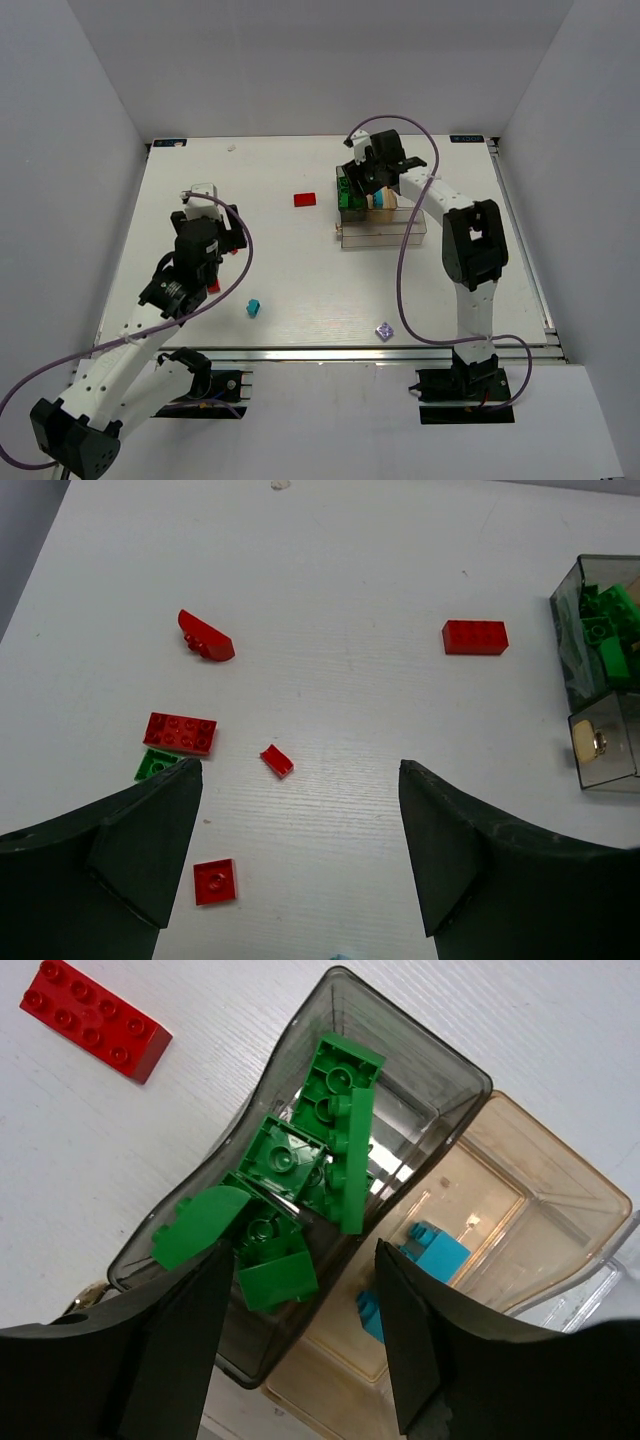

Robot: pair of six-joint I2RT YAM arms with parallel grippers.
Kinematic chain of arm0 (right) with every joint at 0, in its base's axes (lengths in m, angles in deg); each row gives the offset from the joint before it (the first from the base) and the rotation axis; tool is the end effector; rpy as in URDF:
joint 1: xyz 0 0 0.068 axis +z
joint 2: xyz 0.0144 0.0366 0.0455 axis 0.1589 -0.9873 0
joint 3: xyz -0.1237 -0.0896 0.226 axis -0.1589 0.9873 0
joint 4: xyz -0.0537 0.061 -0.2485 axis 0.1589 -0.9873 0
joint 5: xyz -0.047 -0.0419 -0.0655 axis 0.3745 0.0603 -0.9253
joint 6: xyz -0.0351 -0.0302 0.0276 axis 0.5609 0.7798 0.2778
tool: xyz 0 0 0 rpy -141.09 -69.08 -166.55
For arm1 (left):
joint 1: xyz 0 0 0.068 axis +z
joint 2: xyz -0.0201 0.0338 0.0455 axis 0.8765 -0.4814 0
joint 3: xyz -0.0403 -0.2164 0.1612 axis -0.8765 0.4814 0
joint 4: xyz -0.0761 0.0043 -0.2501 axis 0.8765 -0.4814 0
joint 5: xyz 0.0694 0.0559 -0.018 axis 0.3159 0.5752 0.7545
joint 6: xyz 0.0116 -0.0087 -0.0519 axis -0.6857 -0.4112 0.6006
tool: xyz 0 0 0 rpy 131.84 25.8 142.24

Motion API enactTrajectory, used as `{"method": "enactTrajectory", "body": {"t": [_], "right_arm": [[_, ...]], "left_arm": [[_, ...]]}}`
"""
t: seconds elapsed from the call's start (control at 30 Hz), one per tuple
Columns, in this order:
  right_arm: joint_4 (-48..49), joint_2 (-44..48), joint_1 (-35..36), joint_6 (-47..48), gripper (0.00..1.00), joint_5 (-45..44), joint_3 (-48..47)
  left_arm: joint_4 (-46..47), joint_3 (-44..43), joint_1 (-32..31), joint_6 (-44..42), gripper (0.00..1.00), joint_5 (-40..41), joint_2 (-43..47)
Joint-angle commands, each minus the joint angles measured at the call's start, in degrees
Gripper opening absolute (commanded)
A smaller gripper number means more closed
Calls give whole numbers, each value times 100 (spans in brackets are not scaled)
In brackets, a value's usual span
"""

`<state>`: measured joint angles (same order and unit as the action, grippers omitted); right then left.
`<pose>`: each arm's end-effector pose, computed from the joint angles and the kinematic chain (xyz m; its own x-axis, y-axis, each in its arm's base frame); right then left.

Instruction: Sort the legos into containers by color

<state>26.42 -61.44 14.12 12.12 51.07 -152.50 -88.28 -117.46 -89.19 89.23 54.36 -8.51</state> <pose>0.4445 0.1964 0.2321 -0.4547 -0.4601 -0.7626 -0.6211 0.7775 -0.0987 0.1695 -0.0696 0.3176 -0.2954 -0.0606 -0.9535 -0.0858 0.9956 -0.0367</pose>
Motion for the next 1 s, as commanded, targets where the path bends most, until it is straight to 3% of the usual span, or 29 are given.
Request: {"method": "enactTrajectory", "body": {"t": [0.0,0.13,0.2,0.23,0.27,0.33,0.37,0.43,0.53,0.57,0.6,0.63,0.67,0.77,0.97], "right_arm": [[-22,229,-147,-7,65,229,-176],[-196,956,-200,107,66,527,183],[-250,1475,-252,467,65,1473,569],[-111,2139,-305,520,63,1947,884],[448,2511,-383,486,51,2692,1679],[1056,3479,-419,74,31,3277,2448],[1312,3716,-454,-128,16,3706,3052],[1578,4114,-481,-514,10,4130,3339],[676,4053,-525,-438,48,5226,3173],[386,3992,-560,-342,61,5439,3034],[-209,3957,-577,-193,67,5633,2980],[-415,3974,-586,165,80,5870,2971],[-487,4017,-604,247,85,5907,2997],[-41,4595,-709,178,89,5758,3409],[260,5037,-815,151,89,5635,3665]], "left_arm": [[-155,-81,45,56,89,-106,-218],[-279,-178,273,240,89,-185,-560],[-375,-248,440,354,85,-272,-728],[-393,-266,641,451,77,-334,-920],[-436,-275,756,452,77,-430,-1026],[-498,-371,1020,644,62,-755,-1272],[-533,-415,1291,689,53,-887,-1552],[-577,-512,1591,803,46,-1211,-1843],[-612,-678,2162,865,42,-1458,-2493],[-630,-723,2434,865,49,-1520,-2843],[-665,-767,2549,830,56,-1564,-3021],[-709,-863,2655,769,65,-1721,-3171],[-727,-898,2813,707,79,-1732,-3424],[-709,-969,3007,347,90,-1768,-3681],[-630,-1267,3122,-22,91,-1723,-4235]]}}
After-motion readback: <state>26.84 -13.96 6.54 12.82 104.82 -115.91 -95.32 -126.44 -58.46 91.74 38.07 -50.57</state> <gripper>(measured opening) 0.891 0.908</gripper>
